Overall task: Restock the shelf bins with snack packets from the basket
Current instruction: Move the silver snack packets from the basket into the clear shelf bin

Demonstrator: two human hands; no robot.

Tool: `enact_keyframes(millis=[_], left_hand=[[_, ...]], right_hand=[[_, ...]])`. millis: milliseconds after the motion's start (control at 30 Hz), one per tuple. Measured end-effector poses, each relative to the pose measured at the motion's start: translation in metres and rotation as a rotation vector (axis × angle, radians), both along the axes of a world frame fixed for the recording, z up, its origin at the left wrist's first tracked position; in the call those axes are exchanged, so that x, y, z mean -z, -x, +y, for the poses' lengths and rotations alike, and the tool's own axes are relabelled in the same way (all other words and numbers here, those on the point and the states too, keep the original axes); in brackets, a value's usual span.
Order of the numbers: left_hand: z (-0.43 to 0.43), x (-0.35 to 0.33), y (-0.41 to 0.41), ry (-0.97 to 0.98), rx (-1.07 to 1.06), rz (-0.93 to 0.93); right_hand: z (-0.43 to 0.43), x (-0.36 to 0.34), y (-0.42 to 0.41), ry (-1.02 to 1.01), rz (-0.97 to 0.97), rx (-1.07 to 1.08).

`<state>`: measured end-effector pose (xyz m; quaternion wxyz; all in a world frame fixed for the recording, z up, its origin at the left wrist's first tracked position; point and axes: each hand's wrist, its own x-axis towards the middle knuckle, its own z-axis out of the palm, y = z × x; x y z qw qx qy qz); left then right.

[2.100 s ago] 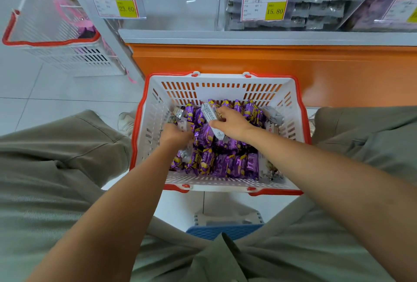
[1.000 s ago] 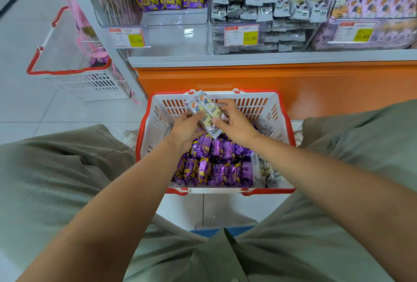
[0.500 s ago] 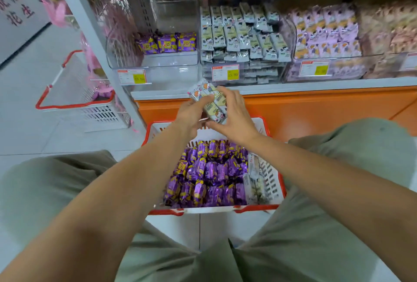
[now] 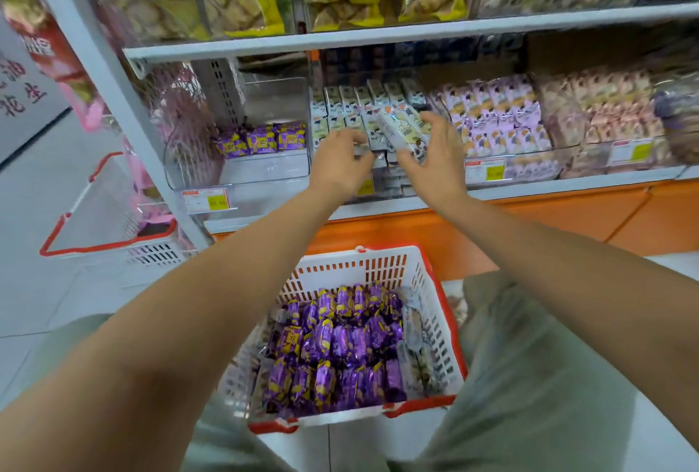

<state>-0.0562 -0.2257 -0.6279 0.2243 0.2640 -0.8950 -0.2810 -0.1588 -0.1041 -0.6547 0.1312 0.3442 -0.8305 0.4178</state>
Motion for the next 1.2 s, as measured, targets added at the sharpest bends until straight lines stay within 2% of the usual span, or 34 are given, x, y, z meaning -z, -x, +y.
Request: enact_keyframes(millis=[67, 167, 400, 767, 900, 1067, 1200], left_hand=[[-0.011, 0.004, 0.011, 0.186, 0.035, -0.076], [-0.020, 0.007, 0.024, 0.350, 0.088, -0.203], [-0.033, 0.009, 0.035, 0.436, 0.137, -0.351], [-0.036, 0.017, 0.031, 0.444, 0.163, -0.300], [-0.032, 0.015, 0.021, 0.470, 0.154, -0.140], [-0.023, 0.020, -0.008, 0.534, 0.132, 0.093], [-0.015, 0.050, -0.037, 0.538, 0.116, 0.078]], right_hand=[[-0.005, -0.005, 0.016, -0.048, -0.008, 0.061], [-0.017, -0.009, 0.034, -0.125, -0.028, 0.100], [-0.050, -0.006, 0.050, -0.217, -0.021, 0.140], [-0.056, 0.008, 0.042, -0.380, 0.000, 0.136], [-0.050, 0.005, 0.037, -0.278, 0.042, 0.106], [-0.037, 0.002, 0.010, 0.007, 0.156, -0.193], [-0.029, 0.021, -0.024, -0.050, 0.074, -0.376]])
